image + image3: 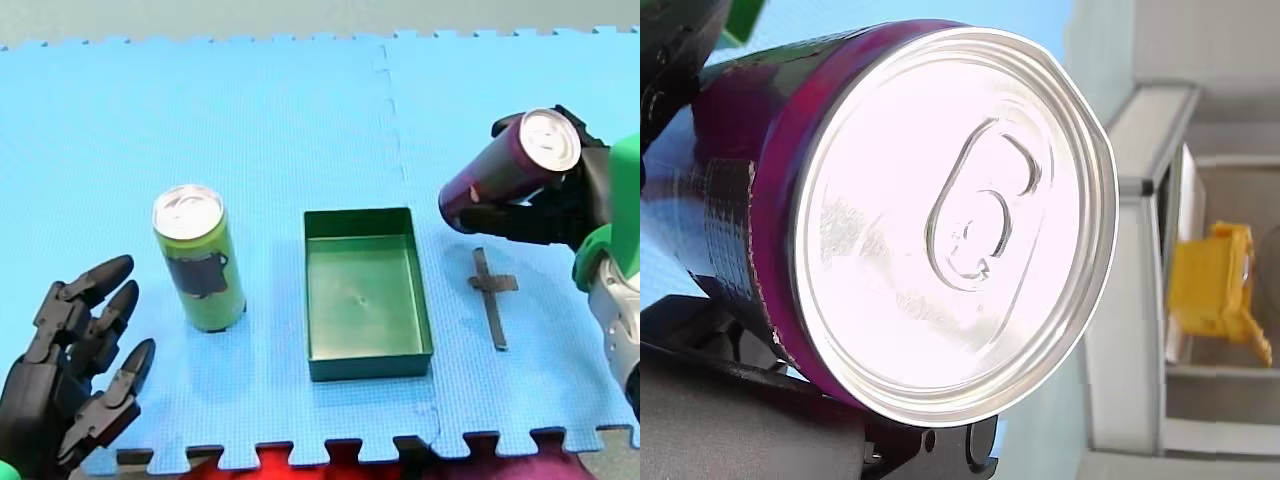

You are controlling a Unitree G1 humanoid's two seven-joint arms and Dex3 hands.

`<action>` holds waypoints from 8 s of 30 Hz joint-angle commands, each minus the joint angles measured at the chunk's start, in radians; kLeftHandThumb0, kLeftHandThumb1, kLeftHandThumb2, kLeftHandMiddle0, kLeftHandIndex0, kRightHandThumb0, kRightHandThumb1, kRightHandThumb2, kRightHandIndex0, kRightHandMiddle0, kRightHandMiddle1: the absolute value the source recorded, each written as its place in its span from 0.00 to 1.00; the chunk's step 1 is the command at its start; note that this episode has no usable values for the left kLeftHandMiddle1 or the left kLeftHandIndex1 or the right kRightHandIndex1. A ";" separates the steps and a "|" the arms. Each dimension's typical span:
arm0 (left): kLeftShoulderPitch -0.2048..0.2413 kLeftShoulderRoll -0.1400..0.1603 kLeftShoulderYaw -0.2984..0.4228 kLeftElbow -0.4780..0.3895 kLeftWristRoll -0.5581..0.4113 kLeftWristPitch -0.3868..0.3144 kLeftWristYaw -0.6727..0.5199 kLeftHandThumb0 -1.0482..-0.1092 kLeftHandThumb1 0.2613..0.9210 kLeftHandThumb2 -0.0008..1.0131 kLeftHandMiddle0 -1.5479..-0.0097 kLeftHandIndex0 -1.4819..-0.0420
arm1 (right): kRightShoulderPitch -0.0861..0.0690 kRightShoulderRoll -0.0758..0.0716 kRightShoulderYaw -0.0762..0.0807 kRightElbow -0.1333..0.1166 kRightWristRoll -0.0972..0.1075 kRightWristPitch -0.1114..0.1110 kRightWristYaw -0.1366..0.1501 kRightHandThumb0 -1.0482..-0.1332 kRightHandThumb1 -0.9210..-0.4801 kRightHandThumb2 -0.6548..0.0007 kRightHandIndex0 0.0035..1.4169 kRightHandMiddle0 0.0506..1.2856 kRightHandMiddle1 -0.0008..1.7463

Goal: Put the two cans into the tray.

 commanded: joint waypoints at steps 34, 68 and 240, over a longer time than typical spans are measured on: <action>0.005 -0.004 -0.023 0.000 0.063 -0.017 0.051 0.00 1.00 0.57 0.84 0.96 | 0.085 -0.062 0.112 -0.501 0.008 0.195 0.171 0.97 0.28 0.97 0.65 0.40 1.00; -0.010 -0.033 0.005 -0.014 0.042 -0.009 0.123 0.00 1.00 0.48 0.83 0.96 | 0.125 0.060 0.218 -0.515 -0.001 0.294 0.179 1.00 0.30 0.98 0.65 0.39 1.00; 0.094 -0.063 -0.023 -0.224 0.026 0.091 0.123 0.00 1.00 0.50 0.83 0.95 | -0.096 0.088 0.272 0.097 -0.239 0.023 0.072 0.02 0.03 0.99 0.30 0.09 0.00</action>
